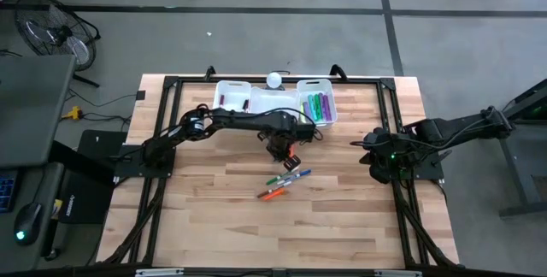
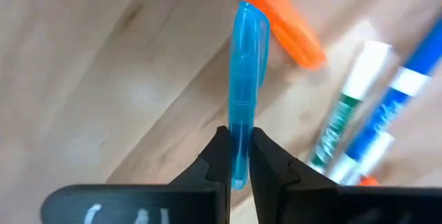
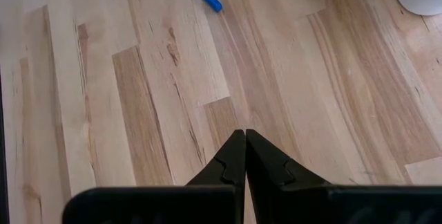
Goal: Pick & Place Markers
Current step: Put the blue pen into the middle white bin
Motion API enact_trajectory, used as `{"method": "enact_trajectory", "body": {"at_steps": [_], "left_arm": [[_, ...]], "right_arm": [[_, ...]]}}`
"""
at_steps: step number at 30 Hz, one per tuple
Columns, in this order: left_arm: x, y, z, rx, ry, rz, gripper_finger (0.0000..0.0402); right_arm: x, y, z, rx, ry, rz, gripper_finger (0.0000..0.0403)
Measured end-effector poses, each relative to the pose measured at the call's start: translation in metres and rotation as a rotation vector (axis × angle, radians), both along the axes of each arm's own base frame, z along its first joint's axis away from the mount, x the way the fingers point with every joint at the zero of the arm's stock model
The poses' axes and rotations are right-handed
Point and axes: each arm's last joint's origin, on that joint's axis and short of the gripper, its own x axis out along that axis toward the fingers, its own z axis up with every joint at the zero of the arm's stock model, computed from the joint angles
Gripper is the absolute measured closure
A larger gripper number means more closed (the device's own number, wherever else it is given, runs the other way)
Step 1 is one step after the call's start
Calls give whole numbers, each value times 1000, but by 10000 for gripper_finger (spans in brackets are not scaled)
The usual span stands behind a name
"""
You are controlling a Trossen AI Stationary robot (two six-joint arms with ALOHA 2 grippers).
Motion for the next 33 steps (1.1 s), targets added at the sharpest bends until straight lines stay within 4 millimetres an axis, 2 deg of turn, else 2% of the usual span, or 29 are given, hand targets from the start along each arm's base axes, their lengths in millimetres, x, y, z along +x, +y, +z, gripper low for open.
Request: {"method": "enact_trajectory", "body": {"at_steps": [7, 14, 19, 25, 33], "left_arm": [[2, 3, 43, 62, -45, -86, 380], [0, 22, 80, 156, -103, -102, 375], [-4, 41, 83, 173, -100, -103, 374], [-19, 64, 82, 176, 6, -138, 373], [-28, 94, 82, 261, 58, -197, 372]], "right_arm": [[0, 0, 0, -2, 0, -1, 402], [0, 0, 0, -13, -3, -10, 402], [0, -1, 0, -9, -3, -18, 402], [0, -1, 0, -3, -3, -30, 402], [0, -1, 0, -7, -6, -61, 402]]}}
